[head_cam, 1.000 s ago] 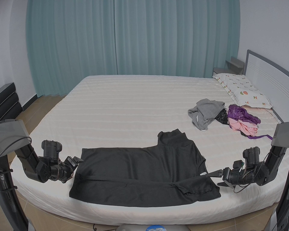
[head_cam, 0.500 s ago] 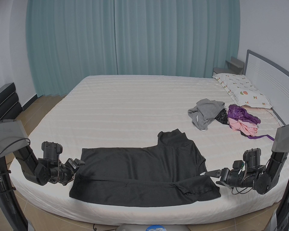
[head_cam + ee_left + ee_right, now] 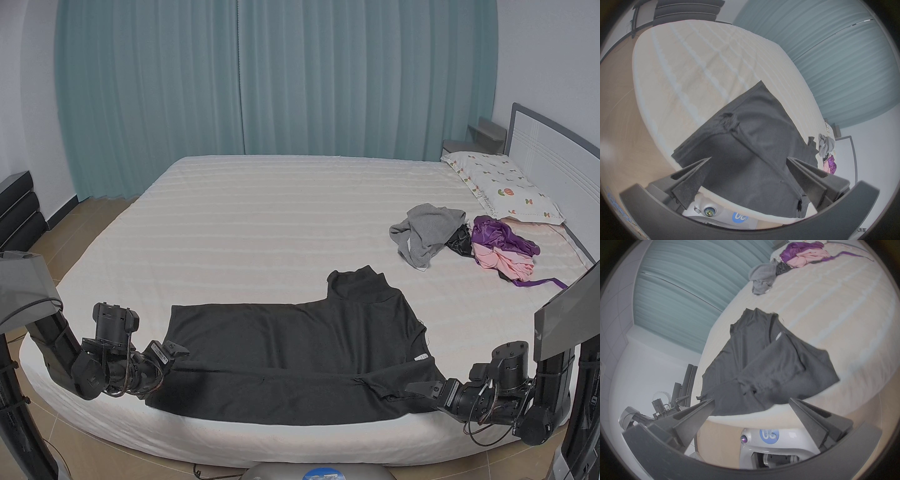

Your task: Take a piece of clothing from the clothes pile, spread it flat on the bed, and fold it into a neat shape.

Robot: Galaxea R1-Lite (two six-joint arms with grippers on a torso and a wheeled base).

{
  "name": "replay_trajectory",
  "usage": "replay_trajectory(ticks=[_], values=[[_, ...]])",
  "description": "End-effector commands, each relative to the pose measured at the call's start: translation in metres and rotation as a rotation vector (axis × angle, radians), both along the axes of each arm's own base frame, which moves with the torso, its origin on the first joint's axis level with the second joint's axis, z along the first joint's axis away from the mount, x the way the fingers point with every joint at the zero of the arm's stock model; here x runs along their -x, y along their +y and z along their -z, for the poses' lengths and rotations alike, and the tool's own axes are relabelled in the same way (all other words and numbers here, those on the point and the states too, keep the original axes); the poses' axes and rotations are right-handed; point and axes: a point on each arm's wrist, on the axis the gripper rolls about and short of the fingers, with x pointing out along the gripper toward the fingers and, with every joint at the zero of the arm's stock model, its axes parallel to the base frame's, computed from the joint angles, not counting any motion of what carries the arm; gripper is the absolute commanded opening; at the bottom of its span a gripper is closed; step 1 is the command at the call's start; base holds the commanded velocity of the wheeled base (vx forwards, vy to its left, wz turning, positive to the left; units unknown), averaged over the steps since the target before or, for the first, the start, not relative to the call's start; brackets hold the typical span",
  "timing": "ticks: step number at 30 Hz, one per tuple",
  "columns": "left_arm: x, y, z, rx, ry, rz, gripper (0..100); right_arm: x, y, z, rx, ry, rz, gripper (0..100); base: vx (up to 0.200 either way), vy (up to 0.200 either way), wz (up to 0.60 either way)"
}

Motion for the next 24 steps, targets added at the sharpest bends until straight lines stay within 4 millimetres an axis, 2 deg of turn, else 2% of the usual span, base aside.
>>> replay_trajectory(ticks=[1, 6, 9, 15, 24], values=[[0.003, -0.002, -0.001, 0.003, 0.0, 0.006, 100, -0.006, 0.006, 0.007, -0.026, 0.017, 0.012, 100, 0.0, 0.0, 0.0], [0.002, -0.002, 0.002, 0.003, 0.011, 0.003, 100, -0.023, 0.013, 0.007, -0.088, -0.011, 0.048, 100, 0.0, 0.0, 0.0], [0.002, -0.001, 0.003, 0.005, 0.016, -0.002, 100, -0.035, 0.018, 0.014, -0.096, -0.025, 0.055, 100, 0.0, 0.0, 0.0], [0.0, 0.0, 0.005, 0.01, 0.021, -0.014, 100, -0.045, 0.024, 0.026, -0.067, -0.036, 0.077, 100, 0.0, 0.0, 0.0], [-0.001, 0.0, 0.012, 0.007, 0.044, -0.017, 100, -0.047, 0.033, 0.031, 0.016, -0.011, 0.121, 100, 0.0, 0.0, 0.0]])
